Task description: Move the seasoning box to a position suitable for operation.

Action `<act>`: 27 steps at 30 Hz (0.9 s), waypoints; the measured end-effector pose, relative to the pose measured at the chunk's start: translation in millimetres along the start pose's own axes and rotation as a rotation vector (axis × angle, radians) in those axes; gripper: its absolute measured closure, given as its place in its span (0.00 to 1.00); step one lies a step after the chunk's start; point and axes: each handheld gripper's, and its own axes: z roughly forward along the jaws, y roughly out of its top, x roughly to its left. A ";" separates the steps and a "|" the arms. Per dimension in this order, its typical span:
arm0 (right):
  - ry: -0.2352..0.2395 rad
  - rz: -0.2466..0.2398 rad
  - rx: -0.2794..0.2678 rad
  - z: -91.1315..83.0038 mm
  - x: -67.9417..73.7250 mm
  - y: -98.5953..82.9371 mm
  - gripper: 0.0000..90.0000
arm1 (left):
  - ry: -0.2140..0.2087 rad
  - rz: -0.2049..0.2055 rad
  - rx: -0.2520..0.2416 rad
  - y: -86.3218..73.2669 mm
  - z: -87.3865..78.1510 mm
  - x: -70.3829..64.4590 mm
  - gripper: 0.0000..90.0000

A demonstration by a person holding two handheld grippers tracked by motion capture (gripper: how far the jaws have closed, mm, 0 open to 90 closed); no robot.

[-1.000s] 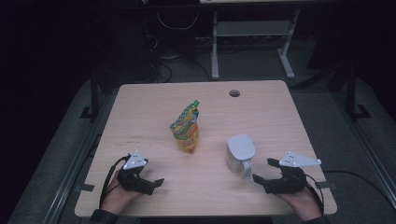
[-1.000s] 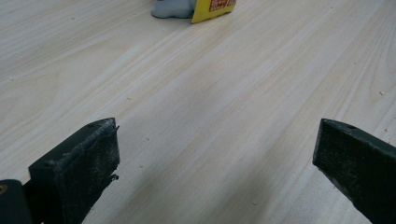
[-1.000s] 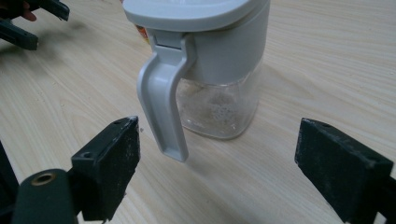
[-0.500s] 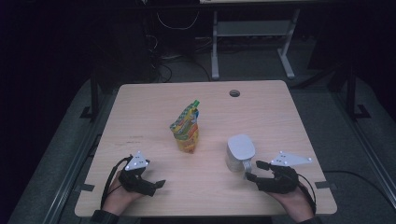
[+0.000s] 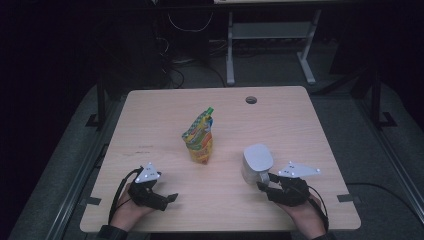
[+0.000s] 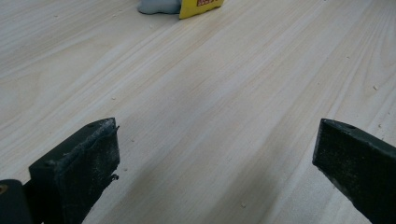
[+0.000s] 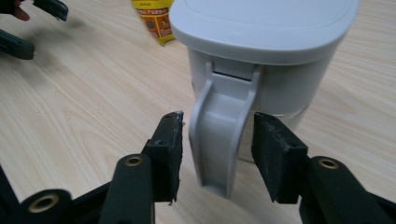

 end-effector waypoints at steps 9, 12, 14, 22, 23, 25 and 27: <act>-0.001 0.004 -0.013 -9.0 -11.1 -4.0 0.63 | -0.001 -0.002 -0.002 -0.1 0.0 -0.2 0.00; -0.002 -0.001 -0.019 -11.3 -16.1 -5.2 0.64 | -0.001 -0.001 -0.002 -0.2 0.1 0.1 0.00; -0.004 -0.005 -0.021 -13.3 -20.6 -5.8 0.65 | -0.002 -0.001 0.001 -0.1 0.2 -0.1 0.00; 0.025 -0.070 -0.048 -14.7 -38.8 -3.1 0.67 | -0.007 -0.004 0.005 -0.3 1.2 -0.5 0.00; 0.040 -0.070 -0.052 -13.6 -40.5 -1.7 0.67 | -0.008 -0.006 0.002 -0.5 1.8 -0.8 0.00; 0.053 -0.071 -0.059 -11.9 -40.6 1.1 0.67 | -0.011 -0.004 0.003 -0.3 2.2 -0.9 0.00; 0.059 -0.075 -0.063 -11.1 -39.6 3.7 0.67 | -0.012 0.000 0.007 -0.2 2.2 -1.0 0.00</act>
